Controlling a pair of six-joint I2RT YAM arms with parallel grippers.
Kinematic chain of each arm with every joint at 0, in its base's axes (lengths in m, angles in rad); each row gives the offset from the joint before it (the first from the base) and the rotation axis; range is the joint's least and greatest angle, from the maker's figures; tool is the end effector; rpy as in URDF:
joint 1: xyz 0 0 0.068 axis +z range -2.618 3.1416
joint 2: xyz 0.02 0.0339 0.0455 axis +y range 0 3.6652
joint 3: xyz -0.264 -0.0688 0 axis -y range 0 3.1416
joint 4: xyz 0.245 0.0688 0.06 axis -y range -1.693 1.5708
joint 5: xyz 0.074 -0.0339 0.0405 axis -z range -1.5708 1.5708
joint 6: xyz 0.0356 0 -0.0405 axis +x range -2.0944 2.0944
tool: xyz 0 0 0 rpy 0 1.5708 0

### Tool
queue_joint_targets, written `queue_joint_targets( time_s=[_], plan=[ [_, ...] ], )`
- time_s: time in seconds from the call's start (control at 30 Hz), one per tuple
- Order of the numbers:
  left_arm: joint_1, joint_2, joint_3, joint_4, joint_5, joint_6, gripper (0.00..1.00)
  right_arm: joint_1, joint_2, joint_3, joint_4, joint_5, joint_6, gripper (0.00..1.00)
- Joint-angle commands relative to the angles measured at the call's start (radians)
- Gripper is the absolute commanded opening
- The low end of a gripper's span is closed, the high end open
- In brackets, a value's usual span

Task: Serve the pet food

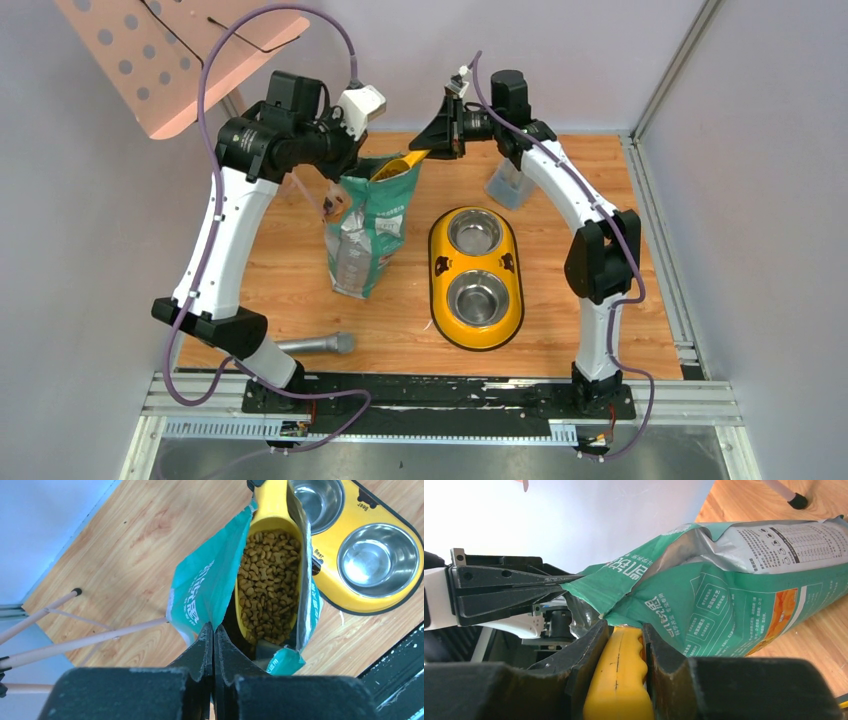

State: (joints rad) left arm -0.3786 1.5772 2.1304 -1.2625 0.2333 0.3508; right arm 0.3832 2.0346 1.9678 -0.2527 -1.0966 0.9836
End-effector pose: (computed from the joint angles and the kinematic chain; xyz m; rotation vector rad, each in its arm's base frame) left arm 0.2581 -0.1115 0.4865 0.9235 2.0763 -0.2804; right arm 0.4262 0.2059 0.3648 -0.2542 2.1938 1.8787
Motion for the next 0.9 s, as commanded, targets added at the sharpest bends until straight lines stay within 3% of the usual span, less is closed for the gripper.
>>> queue_joint_targets(
  time_s=[0.0,0.17,0.43,0.67,0.87],
  plan=[
    [0.0,-0.07,0.05,-0.032,0.006,0.041,0.0,-0.064,0.021,0.025,0.094,-0.047,0.128,0.0],
    [-0.001,-0.073,0.023,-0.032,-0.012,0.056,0.0,-0.081,0.011,-0.094,0.2,-0.091,0.226,0.0],
    [0.0,-0.045,0.068,-0.061,-0.032,0.082,0.0,-0.11,0.028,0.012,0.276,-0.041,0.283,0.0],
    [-0.006,-0.026,0.092,-0.05,-0.02,0.058,0.0,-0.078,-0.041,0.072,0.145,0.058,0.285,0.0],
    [-0.011,0.006,0.129,-0.05,-0.051,0.059,0.0,-0.071,-0.052,0.026,0.11,0.073,0.28,0.0]
  ],
)
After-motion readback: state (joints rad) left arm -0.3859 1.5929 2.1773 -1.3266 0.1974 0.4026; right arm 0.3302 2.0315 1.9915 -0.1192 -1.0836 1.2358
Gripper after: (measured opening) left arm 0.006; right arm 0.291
